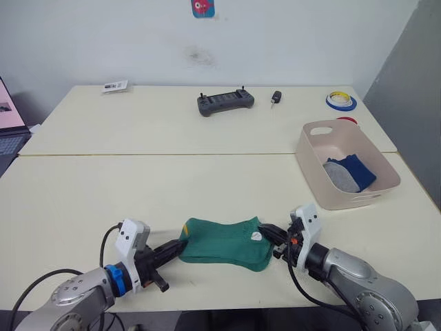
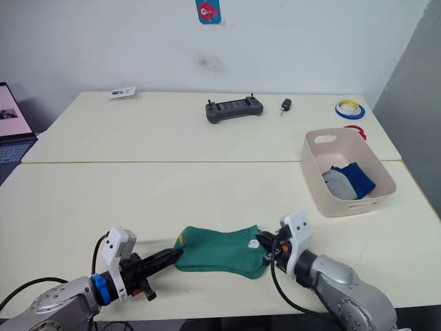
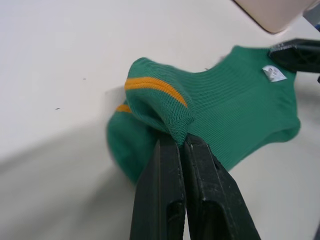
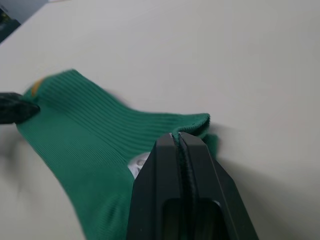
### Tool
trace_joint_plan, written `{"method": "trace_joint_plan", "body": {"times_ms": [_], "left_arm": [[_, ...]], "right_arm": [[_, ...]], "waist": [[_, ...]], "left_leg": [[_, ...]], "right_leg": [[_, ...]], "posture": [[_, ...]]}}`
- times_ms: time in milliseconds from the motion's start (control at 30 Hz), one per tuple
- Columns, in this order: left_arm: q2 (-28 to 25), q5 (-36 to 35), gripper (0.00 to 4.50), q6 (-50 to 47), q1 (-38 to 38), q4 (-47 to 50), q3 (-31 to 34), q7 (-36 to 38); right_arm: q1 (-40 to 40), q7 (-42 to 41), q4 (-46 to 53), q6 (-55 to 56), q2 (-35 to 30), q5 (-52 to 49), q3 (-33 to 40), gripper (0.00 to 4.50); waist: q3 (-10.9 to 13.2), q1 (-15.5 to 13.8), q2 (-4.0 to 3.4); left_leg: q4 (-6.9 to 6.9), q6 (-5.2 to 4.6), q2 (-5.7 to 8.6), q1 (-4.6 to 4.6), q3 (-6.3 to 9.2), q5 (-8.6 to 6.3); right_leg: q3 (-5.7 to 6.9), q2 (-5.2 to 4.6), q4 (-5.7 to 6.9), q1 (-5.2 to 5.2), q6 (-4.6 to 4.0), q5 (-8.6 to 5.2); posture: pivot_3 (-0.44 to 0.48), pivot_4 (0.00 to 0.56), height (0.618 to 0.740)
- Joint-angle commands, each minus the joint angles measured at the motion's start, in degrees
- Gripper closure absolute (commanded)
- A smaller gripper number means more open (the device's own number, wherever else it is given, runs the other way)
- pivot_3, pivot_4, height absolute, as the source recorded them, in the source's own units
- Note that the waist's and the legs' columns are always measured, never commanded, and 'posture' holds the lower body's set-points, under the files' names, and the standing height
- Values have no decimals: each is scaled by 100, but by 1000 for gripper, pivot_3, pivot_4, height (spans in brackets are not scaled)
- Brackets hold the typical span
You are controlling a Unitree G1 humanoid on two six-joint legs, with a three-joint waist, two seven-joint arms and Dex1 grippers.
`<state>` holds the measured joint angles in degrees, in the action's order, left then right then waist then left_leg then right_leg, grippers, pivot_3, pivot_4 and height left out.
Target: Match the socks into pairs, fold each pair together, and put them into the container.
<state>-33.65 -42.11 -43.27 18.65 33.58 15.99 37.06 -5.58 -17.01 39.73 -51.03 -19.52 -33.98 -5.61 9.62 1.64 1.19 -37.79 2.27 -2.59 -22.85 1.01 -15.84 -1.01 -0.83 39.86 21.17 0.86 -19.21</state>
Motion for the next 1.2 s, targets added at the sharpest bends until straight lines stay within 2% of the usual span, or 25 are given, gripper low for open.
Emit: {"method": "trace_joint_plan", "body": {"times_ms": [33, 300, 700, 967, 1133, 1200], "left_arm": [[-123, 41, 4480, 221, -96, -180, 102, 185], [-441, -240, 4480, 236, -26, -261, 389, 632], [-466, -146, 4480, 170, 261, 4, -132, 592], [-303, 127, 4480, 71, -420, -216, -633, 182], [-255, -127, 4480, -363, -672, -17, -698, -111], [-309, -196, 4024, -529, -620, 133, -612, -220]], "right_arm": [[-9, 4, 184, 169, 42, -82, 156, 4500], [-193, -37, 569, 143, 98, -572, 438, 4500], [-299, -58, 352, 131, -327, -215, 103, 4500], [-303, 13, 130, 390, -315, 283, -200, 4500], [-317, 11, 50, 589, -363, 590, -276, 4500], [-313, 45, 57, 581, -328, 614, -220, 4003]], "waist": [[0, 1, 0], [0, 2, 0], [0, 2, 0], [-1, -7, 2], [-1, -1, 3], [-1, 4, 3]], "left_leg": [[0, 0, 0, 0, 0, 0], [1, 0, -4, 0, 1, 0], [2, 0, -2, 0, -1, -1], [1, 0, 1, 0, 0, 0], [1, 0, -2, -1, 0, 0], [1, 0, -2, 0, 1, 0]], "right_leg": [[0, 0, 0, 0, 0, 0], [1, 2, 0, 1, 0, 0], [-1, 0, -2, 0, 0, 0], [0, 1, -2, 0, 0, 0], [-1, 2, -1, 1, 0, 0], [-1, 2, 0, 1, 0, 0]], "posture": [[0, 150, 740], [0, 150, 740], [0, 150, 740], [0, 150, 740], [0, 150, 740], [0, 150, 740]]}}
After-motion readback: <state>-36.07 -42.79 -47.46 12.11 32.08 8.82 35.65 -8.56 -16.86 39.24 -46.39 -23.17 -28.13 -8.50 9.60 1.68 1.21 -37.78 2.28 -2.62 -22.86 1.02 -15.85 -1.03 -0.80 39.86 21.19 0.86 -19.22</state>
